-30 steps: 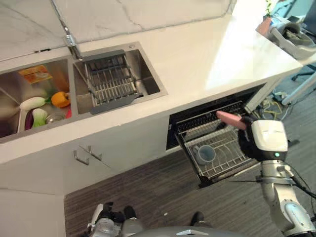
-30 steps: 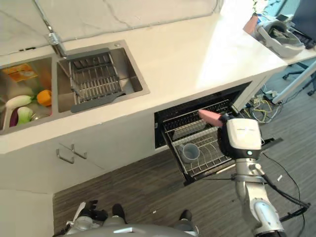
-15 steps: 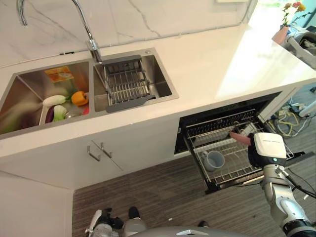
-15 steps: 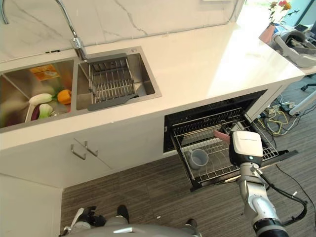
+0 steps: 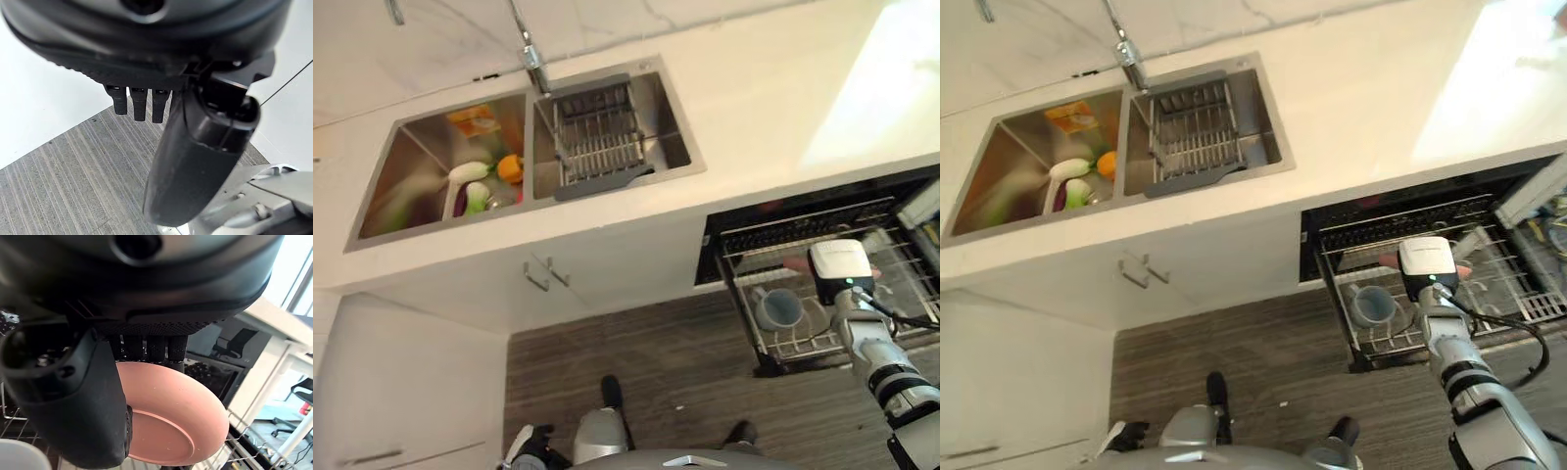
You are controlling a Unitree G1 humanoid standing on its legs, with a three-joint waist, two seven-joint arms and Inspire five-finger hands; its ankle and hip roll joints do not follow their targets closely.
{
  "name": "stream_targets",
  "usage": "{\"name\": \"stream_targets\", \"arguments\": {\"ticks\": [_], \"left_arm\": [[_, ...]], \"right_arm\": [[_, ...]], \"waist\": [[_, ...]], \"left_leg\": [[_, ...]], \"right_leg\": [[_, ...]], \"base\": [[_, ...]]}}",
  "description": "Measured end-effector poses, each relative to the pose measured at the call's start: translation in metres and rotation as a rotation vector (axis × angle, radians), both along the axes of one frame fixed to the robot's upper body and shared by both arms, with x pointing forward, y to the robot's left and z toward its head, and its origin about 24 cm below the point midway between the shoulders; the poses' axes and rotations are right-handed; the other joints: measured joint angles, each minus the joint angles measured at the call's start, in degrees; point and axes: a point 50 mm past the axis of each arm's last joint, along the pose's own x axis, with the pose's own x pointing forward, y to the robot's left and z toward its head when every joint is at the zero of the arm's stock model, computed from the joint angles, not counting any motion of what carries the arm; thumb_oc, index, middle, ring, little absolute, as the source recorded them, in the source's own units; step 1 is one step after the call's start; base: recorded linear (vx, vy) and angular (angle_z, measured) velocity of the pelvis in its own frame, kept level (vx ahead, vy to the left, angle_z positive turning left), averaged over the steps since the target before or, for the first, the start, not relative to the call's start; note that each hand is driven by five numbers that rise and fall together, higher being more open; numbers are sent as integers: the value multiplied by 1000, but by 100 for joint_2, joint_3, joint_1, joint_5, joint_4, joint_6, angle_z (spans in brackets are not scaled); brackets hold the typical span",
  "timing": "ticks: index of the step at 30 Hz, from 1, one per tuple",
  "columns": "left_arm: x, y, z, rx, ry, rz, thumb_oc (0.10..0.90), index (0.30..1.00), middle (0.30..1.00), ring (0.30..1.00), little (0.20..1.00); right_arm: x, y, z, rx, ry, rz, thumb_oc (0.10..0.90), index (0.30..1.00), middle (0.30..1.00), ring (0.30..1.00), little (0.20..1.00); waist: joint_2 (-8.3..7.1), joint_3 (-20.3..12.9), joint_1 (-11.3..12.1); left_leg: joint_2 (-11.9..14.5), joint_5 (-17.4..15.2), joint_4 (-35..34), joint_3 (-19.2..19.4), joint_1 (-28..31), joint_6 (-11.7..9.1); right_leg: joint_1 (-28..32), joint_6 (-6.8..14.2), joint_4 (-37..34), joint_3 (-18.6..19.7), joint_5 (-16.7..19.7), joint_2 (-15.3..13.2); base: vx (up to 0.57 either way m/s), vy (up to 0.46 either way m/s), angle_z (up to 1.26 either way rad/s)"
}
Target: Place the dishes in the dishwasher.
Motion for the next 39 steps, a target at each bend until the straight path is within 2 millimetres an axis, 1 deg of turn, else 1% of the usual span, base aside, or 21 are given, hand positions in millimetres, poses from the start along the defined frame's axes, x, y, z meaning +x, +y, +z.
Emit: {"name": "stream_targets", "arguments": {"ticks": [2, 4, 5, 6, 7, 8, 9, 10, 15, 17, 21, 23, 24, 25, 29, 30, 32, 33, 34, 36, 39], "left_arm": [[-1, 1, 0, 4, 4, 9, 800, 900, 900, 900, 900], [1, 1, 0, -1, -6, 14, 800, 900, 900, 900, 900], [4, 1, 1, -1, -14, 14, 800, 900, 900, 900, 900], [6, 0, 1, -2, -18, 13, 800, 900, 900, 900, 900], [7, 0, 1, -3, -22, 12, 800, 900, 900, 900, 900], [8, 0, 1, -5, -26, 10, 800, 900, 900, 900, 900], [9, 0, 2, -8, -31, 7, 800, 900, 900, 900, 900], [9, 0, 2, -8, -30, 8, 800, 900, 900, 900, 900], [9, 1, 2, -7, -29, 15, 800, 900, 900, 900, 900], [9, 1, 2, -7, -28, 15, 800, 900, 900, 900, 900], [5, 6, 2, 1, -9, 15, 800, 900, 900, 900, 900], [3, 8, 2, 6, 0, 16, 800, 900, 900, 900, 900], [1, 10, 2, 9, 8, 19, 800, 900, 900, 900, 900], [0, 10, 1, 10, 11, 21, 800, 900, 900, 900, 900], [-1, 13, 2, 9, 9, 50, 800, 900, 900, 900, 900], [-2, 13, 2, 11, 10, 58, 800, 900, 900, 900, 900], [-3, 13, 2, 12, 16, 59, 800, 900, 900, 900, 900], [-3, 13, 2, 19, 19, 65, 800, 900, 900, 900, 900], [-3, 13, 2, 19, 19, 65, 800, 900, 900, 900, 900], [-9, 13, 1, 33, 36, 77, 800, 900, 900, 900, 900], [-11, 14, 0, 44, 39, 95, 800, 900, 900, 900, 900]], "right_arm": [[1, 6, -3, 18, -10, 7, 400, 300, 300, 300, 300], [1, 6, -4, 29, -17, -10, 400, 300, 300, 300, 300], [1, 8, -4, 32, -19, -12, 409, 314, 314, 314, 314], [1, 8, -5, 35, -17, -11, 499, 448, 448, 448, 448], [1, 11, -6, 42, -16, -8, 756, 834, 834, 834, 834], [1, 12, -7, 47, -15, -5, 800, 900, 900, 900, 900], [0, 13, -9, 49, -7, -6, 800, 900, 900, 900, 900], [0, 12, -10, 51, 0, -8, 800, 900, 900, 900, 900], [-2, 14, -11, 71, 6, -8, 800, 900, 900, 900, 900], [-3, 18, -10, 124, -17, -3, 800, 900, 900, 900, 900], [-5, 21, -1, 310, -118, -34, 800, 900, 900, 900, 900], [-5, 21, 3, 351, -150, -42, 800, 900, 900, 900, 900], [-5, 20, 14, 423, -225, -53, 800, 900, 900, 900, 900], [-5, 18, 18, 449, -254, -64, 800, 900, 900, 900, 900], [-12, 9, 42, 557, -436, -99, 800, 900, 900, 900, 900], [-17, 7, 50, 595, -513, -116, 800, 900, 900, 900, 900], [-25, -1, 57, 614, -597, -149, 800, 900, 900, 900, 900], [-46, -7, 51, 648, -679, -221, 800, 900, 900, 900, 900], [-46, -7, 51, 648, -679, -221, 800, 900, 900, 900, 900], [-74, -4, 28, 741, -761, -360, 800, 900, 900, 900, 900], [-110, -1, -15, 815, -728, -562, 800, 900, 900, 900, 900]], "waist": [[27, -6, -11], [-16, 23, -63], [-30, 30, -72], [-72, 40, -76], [-120, 42, -76], [-168, 56, -77], [-235, 76, -76], [-261, 69, -81], [-333, 40, -128], [-367, 19, -154], [-464, -51, -208], [-524, -88, -265], [-564, -121, -268], [-589, -141, -302], [-586, -162, -354], [-578, -170, -359], [-575, -197, -429], [-575, -259, -435], [-575, -259, -435], [-588, -368, -562], [-589, -435, -627]], "left_leg": [[-73, -1, -29, -12, 19, -1], [-91, -1, -58, -82, 74, 0], [-92, -2, -78, -100, 132, -1], [-88, -3, -86, -108, 149, -3], [-88, -3, -86, -110, 151, -3], [-88, -3, -86, -110, 151, -3], [-90, -2, -86, -112, 153, -1], [-91, -1, -86, -113, 155, 0], [-88, 31, -85, -113, 161, 43], [-82, 50, -85, -113, 163, 68], [-66, 57, -87, -107, 169, 78], [-40, 58, -88, -101, 186, 79], [-61, 58, -88, -85, 200, 79], [-48, 57, -88, -75, 218, 77], [-47, 55, -90, -50, 241, 75], [-45, 52, -91, -15, 255, 71], [-41, 45, -91, 20, 284, 62], [-30, 33, -92, 30, 301, 46], [-30, 33, -92, 30, 301, 46], [5, 20, -94, 92, 318, 27], [0, 11, -95, 108, 325, 15]], "right_leg": [[38, 1, 2, -14, 0, -38], [123, 1, 1, -44, 0, -44], [190, 2, 1, -43, -1, -41], [209, 3, 0, -42, -3, -34], [210, 11, 0, -38, -10, -35], [209, 20, 0, -36, -17, -37], [214, 22, 0, -33, -21, -41], [215, 22, 0, -30, -23, -43], [223, 27, -1, -5, -33, -36], [222, 26, -2, 7, -34, -31], [225, 26, -2, 19, -34, -21], [225, 26, -2, 40, -34, -18], [225, 26, -2, 60, -33, -19], [225, 26, -2, 84, -33, -18], [225, 25, -2, 108, -33, -13], [227, 25, -2, 127, -33, -11], [228, 24, -2, 156, -31, -11], [224, 21, -2, 169, -39, -4], [224, 21, -2, 169, -39, -4], [195, 16, -1, 229, -40, -2], [191, 15, -3, 249, -53, 10]], "base": [[26, 4, 17], [22, -6, 16], [16, -9, 12], [4, -10, 6], [0, 0, 0], [0, 0, 0], [0, 0, 0], [0, 0, 0], [0, 0, 0], [0, 0, 0], [0, 0, 0], [28, -10, -5], [28, -8, -9], [40, -9, -8], [14, -4, -4], [13, -6, -8], [17, -9, -8], [8, -5, -4], [-58, 6, -11], [-59, 2, -13], [-5, -2, -3]]}}
